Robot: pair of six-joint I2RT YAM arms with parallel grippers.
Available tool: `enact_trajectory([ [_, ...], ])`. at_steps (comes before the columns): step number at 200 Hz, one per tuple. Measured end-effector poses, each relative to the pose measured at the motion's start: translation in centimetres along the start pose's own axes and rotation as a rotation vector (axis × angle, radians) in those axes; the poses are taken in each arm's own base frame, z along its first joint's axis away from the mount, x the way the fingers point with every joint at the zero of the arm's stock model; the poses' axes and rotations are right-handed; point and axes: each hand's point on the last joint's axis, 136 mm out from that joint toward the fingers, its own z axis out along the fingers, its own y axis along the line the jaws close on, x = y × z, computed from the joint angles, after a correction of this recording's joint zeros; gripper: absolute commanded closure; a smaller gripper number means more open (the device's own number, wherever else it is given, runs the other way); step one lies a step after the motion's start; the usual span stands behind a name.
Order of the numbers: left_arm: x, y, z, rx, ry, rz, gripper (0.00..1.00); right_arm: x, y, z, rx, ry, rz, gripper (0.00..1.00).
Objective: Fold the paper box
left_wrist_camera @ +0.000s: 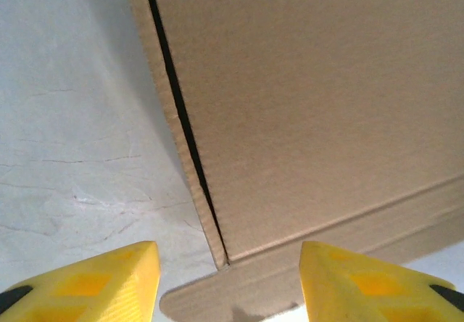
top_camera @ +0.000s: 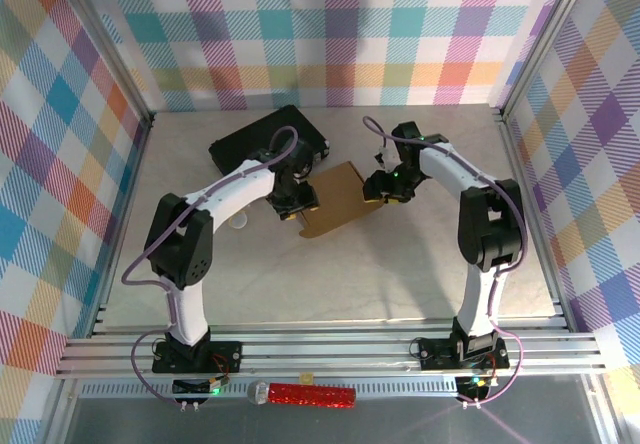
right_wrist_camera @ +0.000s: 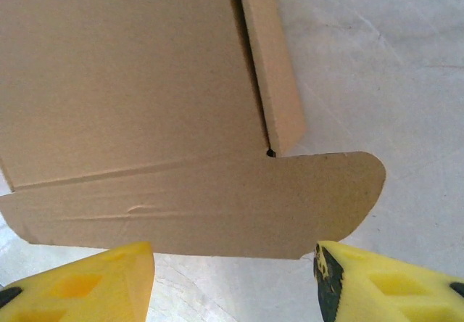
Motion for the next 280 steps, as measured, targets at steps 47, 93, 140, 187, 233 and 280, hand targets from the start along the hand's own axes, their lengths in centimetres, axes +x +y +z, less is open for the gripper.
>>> enact_trajectory([
  [47, 0.2, 0.3, 2.3, -0.016, 0.028, -0.01, 0.47, 0.1, -0.7, 1.7, 0.002, 0.042, 0.014, 0.4],
  [93, -0.1, -0.2, 2.3, 0.012, 0.021, -0.014, 0.48, -0.1, -0.4, 1.7, -0.017, 0.039, 0.002, 0.39],
  [140, -0.8, 0.0, 2.7, 0.013, 0.028, -0.012, 0.5, -0.9, -0.9, 1.3, 0.03, 0.011, -0.024, 0.34],
  [187, -1.2, -0.1, 2.8, 0.021, 0.035, -0.002, 0.51, -2.8, -0.8, 0.3, 0.056, -0.048, -0.084, 0.33],
  [233, -1.3, -0.2, 2.9, 0.028, 0.044, 0.01, 0.51, -3.5, -1.3, 0.1, 0.1, -0.073, -0.117, 0.32],
  [280, -1.4, -0.2, 2.9, 0.034, 0.057, 0.011, 0.52, -6.3, 0.1, -0.7, 0.06, -0.137, -0.175, 0.32],
])
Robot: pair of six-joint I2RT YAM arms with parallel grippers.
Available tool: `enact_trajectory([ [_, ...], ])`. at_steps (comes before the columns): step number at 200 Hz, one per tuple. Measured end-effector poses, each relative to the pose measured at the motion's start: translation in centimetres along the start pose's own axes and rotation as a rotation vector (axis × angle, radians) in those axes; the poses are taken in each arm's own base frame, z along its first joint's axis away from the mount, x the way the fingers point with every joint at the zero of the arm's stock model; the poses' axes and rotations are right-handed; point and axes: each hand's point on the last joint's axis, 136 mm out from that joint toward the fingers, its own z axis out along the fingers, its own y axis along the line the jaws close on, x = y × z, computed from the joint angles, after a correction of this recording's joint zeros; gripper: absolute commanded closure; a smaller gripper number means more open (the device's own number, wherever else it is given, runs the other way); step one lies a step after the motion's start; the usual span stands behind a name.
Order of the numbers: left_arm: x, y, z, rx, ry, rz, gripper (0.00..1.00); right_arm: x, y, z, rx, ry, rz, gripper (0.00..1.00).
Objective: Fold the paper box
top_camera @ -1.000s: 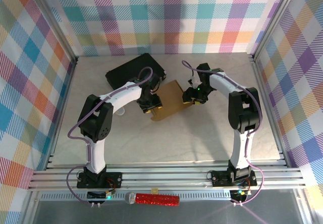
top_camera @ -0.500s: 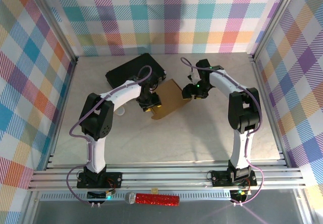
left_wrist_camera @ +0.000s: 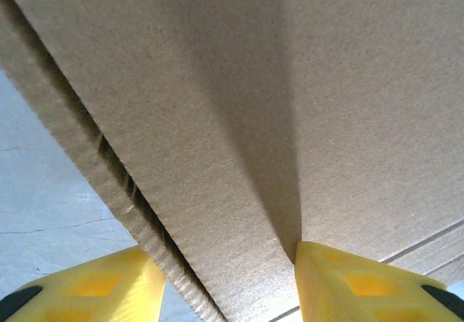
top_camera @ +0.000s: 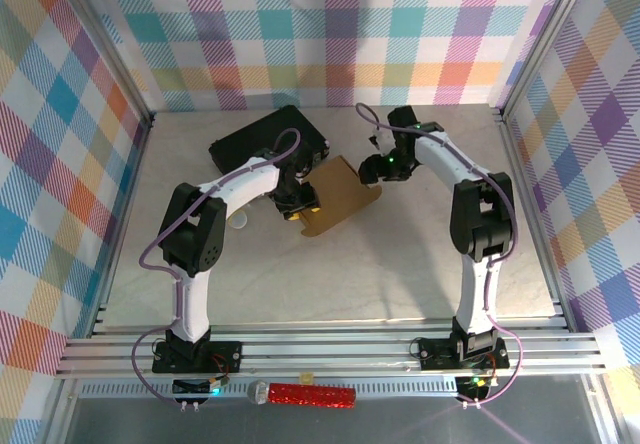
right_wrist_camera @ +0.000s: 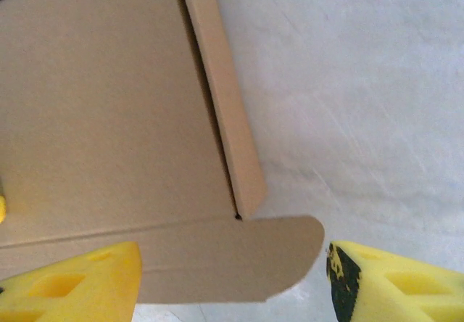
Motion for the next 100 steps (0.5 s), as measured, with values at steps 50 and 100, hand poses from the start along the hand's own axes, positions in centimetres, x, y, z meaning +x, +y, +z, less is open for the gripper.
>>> enact_trajectory([
  [50, 0.0, 0.1, 0.0, 0.004, 0.012, 0.008, 0.52, 0.6, 0.1, 2.4, -0.054, 0.056, 0.014, 0.33],
  [100, -0.1, 0.1, 0.1, 0.011, 0.026, 0.001, 0.52, 1.2, 0.5, 3.0, -0.094, 0.076, 0.023, 0.33],
])
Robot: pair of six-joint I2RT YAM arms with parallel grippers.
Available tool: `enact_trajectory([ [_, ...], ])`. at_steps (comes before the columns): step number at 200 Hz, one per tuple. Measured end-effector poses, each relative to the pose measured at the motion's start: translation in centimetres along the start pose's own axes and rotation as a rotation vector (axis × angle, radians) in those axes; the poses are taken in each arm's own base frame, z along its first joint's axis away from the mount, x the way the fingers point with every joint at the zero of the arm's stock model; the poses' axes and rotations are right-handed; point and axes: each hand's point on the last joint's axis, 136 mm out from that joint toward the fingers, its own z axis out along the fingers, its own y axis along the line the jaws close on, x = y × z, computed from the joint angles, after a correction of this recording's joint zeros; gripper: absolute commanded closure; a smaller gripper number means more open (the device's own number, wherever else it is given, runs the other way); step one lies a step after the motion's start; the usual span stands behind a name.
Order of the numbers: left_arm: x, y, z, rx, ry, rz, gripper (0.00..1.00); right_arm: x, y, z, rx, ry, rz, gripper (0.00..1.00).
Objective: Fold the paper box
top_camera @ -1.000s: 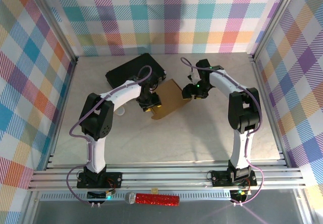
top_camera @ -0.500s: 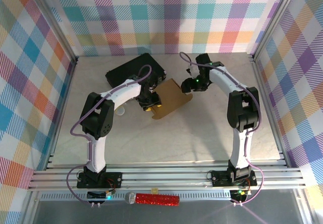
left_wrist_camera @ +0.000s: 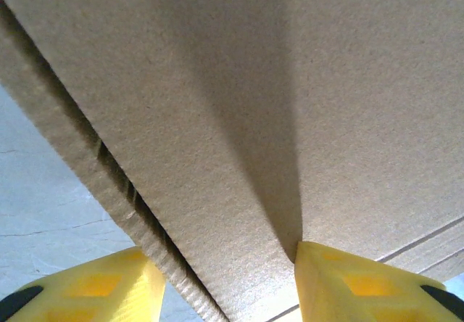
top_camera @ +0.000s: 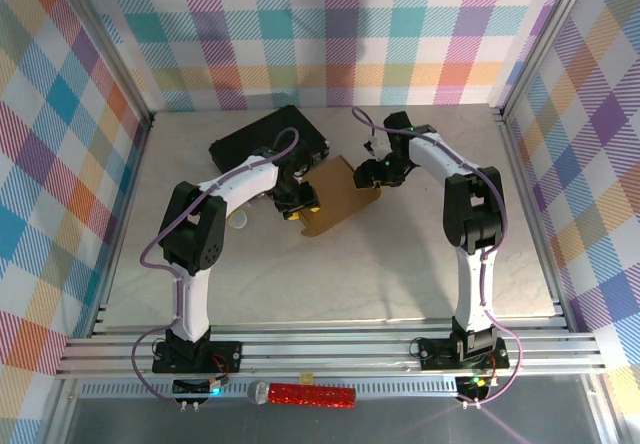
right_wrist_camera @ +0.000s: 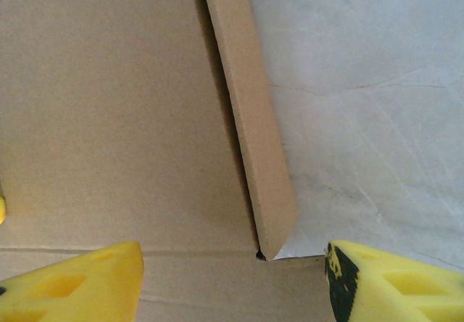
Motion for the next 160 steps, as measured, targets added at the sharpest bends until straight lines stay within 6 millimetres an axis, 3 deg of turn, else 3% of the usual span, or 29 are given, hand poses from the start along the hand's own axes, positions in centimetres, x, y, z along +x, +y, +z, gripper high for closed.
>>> enact_trajectory([
  [73, 0.1, -0.1, 0.1, 0.006, 0.013, 0.001, 0.53, 2.9, 0.0, 1.0, -0.03, 0.058, 0.029, 0.35],
  [160, 0.2, 0.0, 0.1, 0.005, 0.03, 0.002, 0.54, 4.2, 0.7, 0.4, -0.091, 0.096, 0.108, 0.54],
])
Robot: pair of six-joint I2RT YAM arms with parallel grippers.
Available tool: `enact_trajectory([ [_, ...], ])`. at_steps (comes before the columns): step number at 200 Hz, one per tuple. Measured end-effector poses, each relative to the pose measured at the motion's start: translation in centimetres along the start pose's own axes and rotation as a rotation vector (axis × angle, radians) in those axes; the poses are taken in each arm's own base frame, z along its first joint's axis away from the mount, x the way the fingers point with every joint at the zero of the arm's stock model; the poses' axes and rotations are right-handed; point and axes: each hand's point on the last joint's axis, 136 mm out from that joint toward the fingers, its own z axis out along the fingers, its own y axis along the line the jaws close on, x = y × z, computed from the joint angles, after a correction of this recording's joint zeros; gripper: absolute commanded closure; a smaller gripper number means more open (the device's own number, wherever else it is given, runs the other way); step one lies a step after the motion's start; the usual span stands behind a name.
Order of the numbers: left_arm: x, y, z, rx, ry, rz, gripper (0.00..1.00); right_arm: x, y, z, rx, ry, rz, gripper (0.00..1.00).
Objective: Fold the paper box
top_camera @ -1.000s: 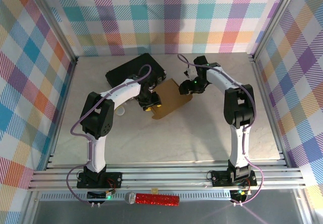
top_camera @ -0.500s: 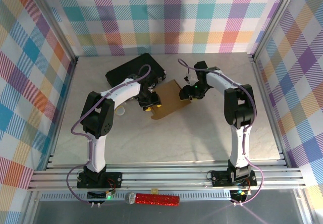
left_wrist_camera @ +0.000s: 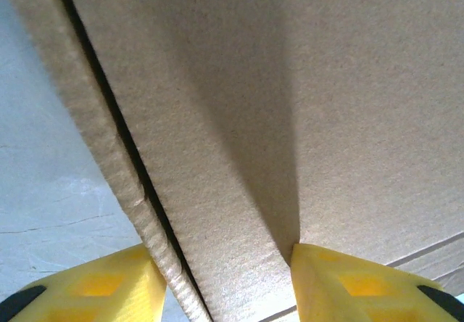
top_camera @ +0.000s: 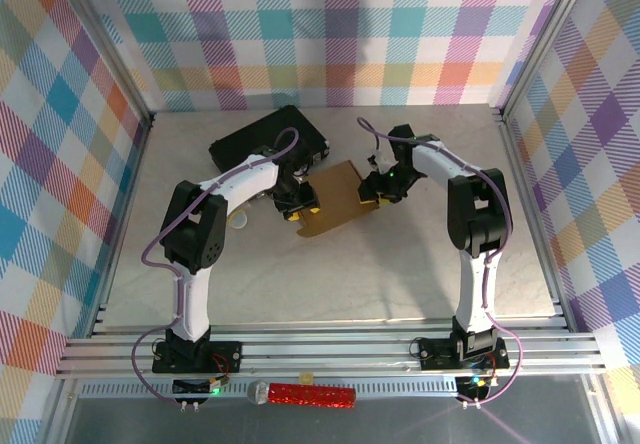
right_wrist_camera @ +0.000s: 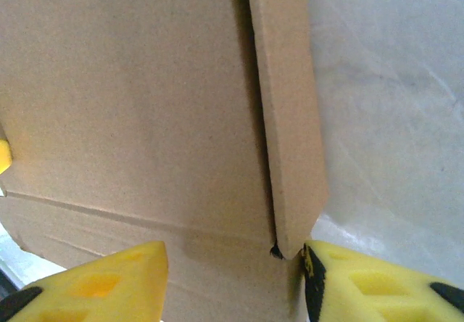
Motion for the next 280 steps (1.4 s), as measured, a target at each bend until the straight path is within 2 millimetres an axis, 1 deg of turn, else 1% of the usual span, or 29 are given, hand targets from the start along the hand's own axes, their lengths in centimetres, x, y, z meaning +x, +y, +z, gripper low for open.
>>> enact_trajectory([
  [9, 0.0, 0.0, 0.0, -0.001, 0.001, 0.001, 0.54, 0.2, -0.1, 0.0, -0.004, 0.006, 0.017, 0.59],
  [28, 0.0, 0.0, 0.0, -0.001, 0.003, 0.003, 0.54, 0.6, -0.4, -0.1, -0.013, 0.015, 0.049, 0.63],
  [42, 0.0, 0.0, 0.0, -0.001, 0.003, 0.004, 0.54, 0.8, -0.5, -0.4, -0.025, 0.019, 0.077, 0.75],
  [49, 0.0, 0.0, 0.0, 0.0, 0.003, 0.005, 0.54, 0.8, -0.4, -0.5, -0.035, 0.019, 0.088, 0.78],
  [68, 0.0, 0.0, 0.1, -0.002, 0.005, 0.007, 0.54, 0.9, -0.3, -0.8, -0.064, 0.025, 0.122, 0.77],
  [84, -0.1, -0.1, 0.0, 0.002, 0.004, 0.009, 0.54, 1.0, -0.3, -1.0, -0.085, 0.029, 0.151, 0.71],
  [109, -0.1, -0.3, 0.2, 0.006, 0.007, 0.01, 0.54, 1.5, -0.4, -1.4, -0.104, 0.047, 0.202, 0.71],
  [126, -0.1, -0.3, 0.2, 0.006, 0.008, 0.009, 0.54, 1.7, -0.5, -1.6, -0.117, 0.055, 0.232, 0.67],
  [140, -0.1, -0.3, 0.2, 0.006, 0.008, 0.009, 0.55, 1.8, -0.5, -1.8, -0.132, 0.057, 0.247, 0.67],
  [174, -0.2, -0.3, 0.2, 0.005, 0.009, 0.01, 0.55, 2.3, -0.5, -1.8, -0.161, 0.07, 0.278, 0.72],
  [185, -0.1, -0.2, 0.2, 0.004, 0.01, 0.011, 0.55, 2.4, -0.6, -1.7, -0.166, 0.073, 0.285, 0.77],
  [200, -0.1, -0.2, 0.1, 0.003, 0.011, 0.011, 0.55, 2.6, -0.7, -1.6, -0.166, 0.08, 0.298, 0.8],
  [228, -0.2, -0.2, 0.1, 0.0, 0.015, 0.009, 0.55, 2.9, -0.9, -1.5, -0.17, 0.087, 0.319, 0.92],
  [240, -0.1, -0.1, 0.1, -0.002, 0.017, 0.008, 0.55, 2.9, -0.8, -1.6, -0.174, 0.088, 0.322, 0.96],
  [246, -0.1, -0.1, 0.1, -0.002, 0.017, 0.007, 0.55, 2.9, -0.8, -1.6, -0.177, 0.089, 0.326, 1.0],
  [280, -0.3, 0.0, 0.1, -0.003, 0.019, 0.003, 0.55, 2.8, -0.7, -1.6, -0.187, 0.088, 0.348, 1.0],
])
